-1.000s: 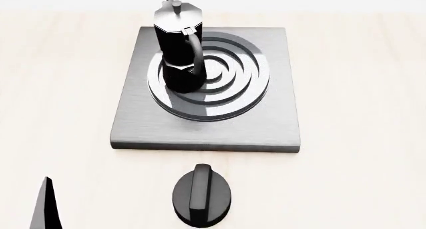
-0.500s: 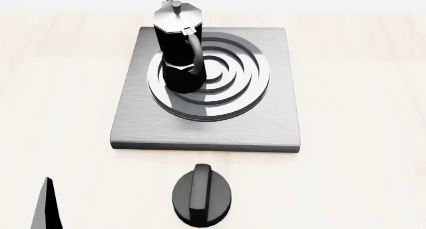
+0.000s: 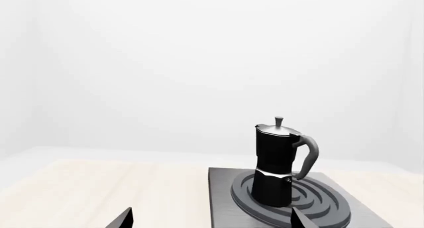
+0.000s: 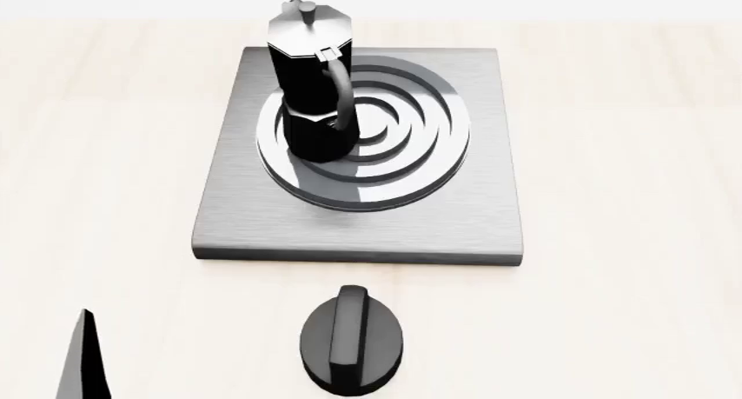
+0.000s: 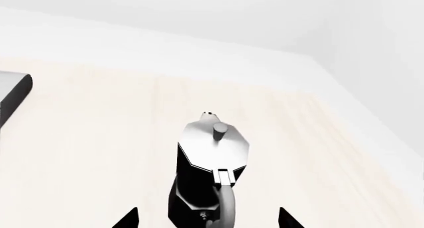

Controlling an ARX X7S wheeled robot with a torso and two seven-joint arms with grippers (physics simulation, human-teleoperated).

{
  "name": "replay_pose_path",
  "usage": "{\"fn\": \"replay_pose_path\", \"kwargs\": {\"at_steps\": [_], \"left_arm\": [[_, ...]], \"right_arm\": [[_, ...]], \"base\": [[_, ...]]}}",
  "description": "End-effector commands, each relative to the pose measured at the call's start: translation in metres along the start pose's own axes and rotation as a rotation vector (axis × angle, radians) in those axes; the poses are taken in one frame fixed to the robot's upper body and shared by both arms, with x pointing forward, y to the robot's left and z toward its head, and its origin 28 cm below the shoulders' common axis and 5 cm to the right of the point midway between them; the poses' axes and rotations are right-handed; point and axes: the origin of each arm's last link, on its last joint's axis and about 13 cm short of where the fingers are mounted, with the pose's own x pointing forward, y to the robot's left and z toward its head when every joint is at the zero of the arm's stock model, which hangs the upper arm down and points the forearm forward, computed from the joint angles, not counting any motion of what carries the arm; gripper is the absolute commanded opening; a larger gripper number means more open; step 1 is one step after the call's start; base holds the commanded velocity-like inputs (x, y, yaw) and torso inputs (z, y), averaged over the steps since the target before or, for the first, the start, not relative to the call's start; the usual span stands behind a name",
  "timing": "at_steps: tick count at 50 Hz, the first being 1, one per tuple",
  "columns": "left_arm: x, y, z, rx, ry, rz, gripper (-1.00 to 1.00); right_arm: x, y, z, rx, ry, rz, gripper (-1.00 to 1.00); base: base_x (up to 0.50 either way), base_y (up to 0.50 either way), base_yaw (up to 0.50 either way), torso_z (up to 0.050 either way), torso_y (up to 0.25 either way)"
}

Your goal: Put both moka pots on the stove.

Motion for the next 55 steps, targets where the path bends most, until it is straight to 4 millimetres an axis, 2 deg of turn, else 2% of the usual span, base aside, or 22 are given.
{"fn": "replay_pose_path", "kwargs": {"at_steps": [1,10,27,36,55], "left_arm": [[0.000,0.000,-0.001,0.001,0.001,-0.001,1.00],[0.000,0.000,-0.001,0.000,0.002,-0.001,1.00],[0.000,0.000,-0.003,0.001,0.004,-0.002,1.00],[-0.001,-0.001,-0.004,0.002,0.008,-0.008,1.00],[0.001,-0.001,-0.006,0.009,0.010,-0.007,1.00]], "right_arm": [[0.016,0.003,-0.002,0.002,-0.007,-0.014,1.00],[0.028,0.007,-0.007,0.014,-0.008,-0.005,1.00],[0.041,0.008,-0.035,0.046,0.039,-0.058,1.00],[0.042,0.007,-0.036,0.031,0.056,-0.073,1.00],[0.061,0.013,-0.045,0.011,0.065,-0.121,1.00]], "base": [[0.00,0.00,0.00,0.000,0.000],[0.00,0.00,0.00,0.000,0.000],[0.00,0.00,0.00,0.000,0.000],[0.00,0.00,0.00,0.000,0.000],[0.00,0.00,0.00,0.000,0.000]]}}
